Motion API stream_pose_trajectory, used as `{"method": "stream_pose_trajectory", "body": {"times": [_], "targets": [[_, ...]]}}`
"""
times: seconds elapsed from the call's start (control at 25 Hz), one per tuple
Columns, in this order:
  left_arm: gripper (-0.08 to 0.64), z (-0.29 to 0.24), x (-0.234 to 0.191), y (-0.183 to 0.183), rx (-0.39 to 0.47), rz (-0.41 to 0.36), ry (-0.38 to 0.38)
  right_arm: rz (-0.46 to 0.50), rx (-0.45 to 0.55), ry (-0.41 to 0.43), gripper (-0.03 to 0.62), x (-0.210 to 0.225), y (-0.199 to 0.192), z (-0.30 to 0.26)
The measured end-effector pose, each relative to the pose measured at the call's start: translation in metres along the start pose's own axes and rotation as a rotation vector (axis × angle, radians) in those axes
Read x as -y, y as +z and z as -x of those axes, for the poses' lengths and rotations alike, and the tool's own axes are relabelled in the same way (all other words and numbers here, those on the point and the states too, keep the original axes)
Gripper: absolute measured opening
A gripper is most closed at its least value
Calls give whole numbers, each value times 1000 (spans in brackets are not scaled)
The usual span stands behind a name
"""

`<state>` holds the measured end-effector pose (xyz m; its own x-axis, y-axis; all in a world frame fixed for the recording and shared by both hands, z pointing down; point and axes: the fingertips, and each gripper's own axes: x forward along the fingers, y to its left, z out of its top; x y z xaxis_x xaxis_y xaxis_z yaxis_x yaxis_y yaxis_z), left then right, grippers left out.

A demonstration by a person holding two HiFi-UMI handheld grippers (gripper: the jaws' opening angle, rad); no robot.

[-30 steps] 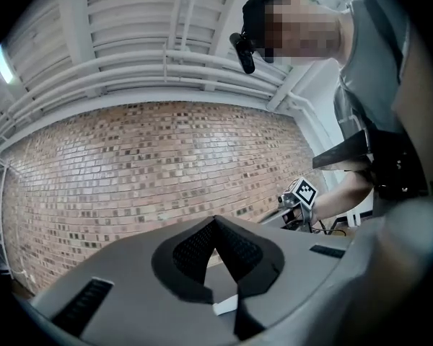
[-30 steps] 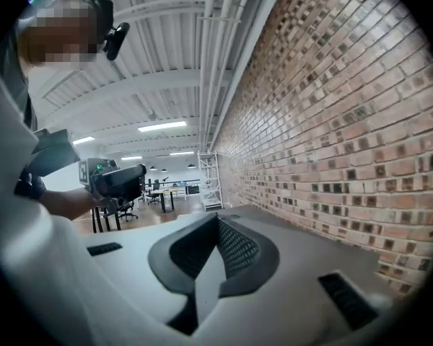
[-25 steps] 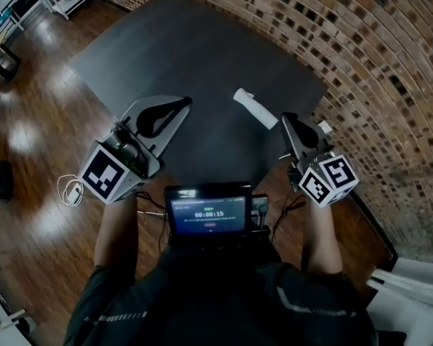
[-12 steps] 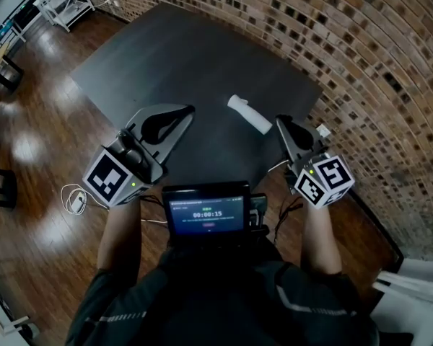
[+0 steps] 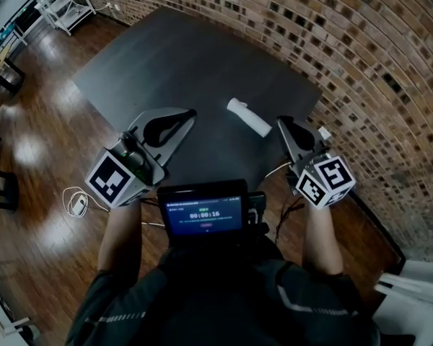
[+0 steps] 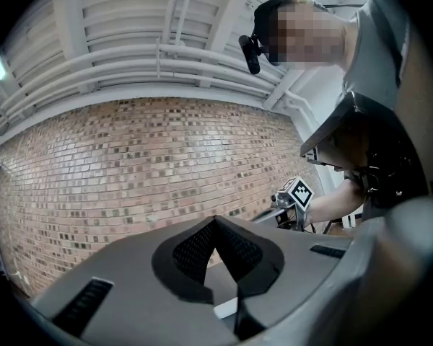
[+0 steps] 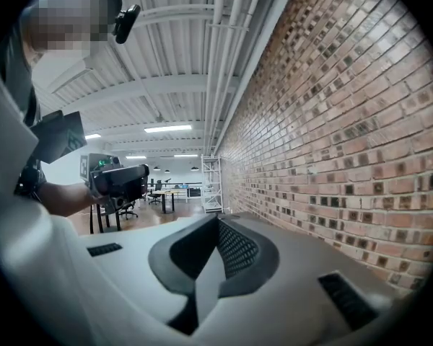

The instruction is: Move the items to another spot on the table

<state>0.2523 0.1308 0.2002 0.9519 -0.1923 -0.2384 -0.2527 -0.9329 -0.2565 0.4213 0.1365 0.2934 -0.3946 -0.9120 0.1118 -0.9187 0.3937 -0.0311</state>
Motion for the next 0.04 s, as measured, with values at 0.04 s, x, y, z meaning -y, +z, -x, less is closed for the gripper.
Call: {"method": "stream_pose_trajectory", "body": {"times": [0.04], "targets": [[-6,-4,3,2,-2,-2,0,-2,1,3,3,2,1,3]]}}
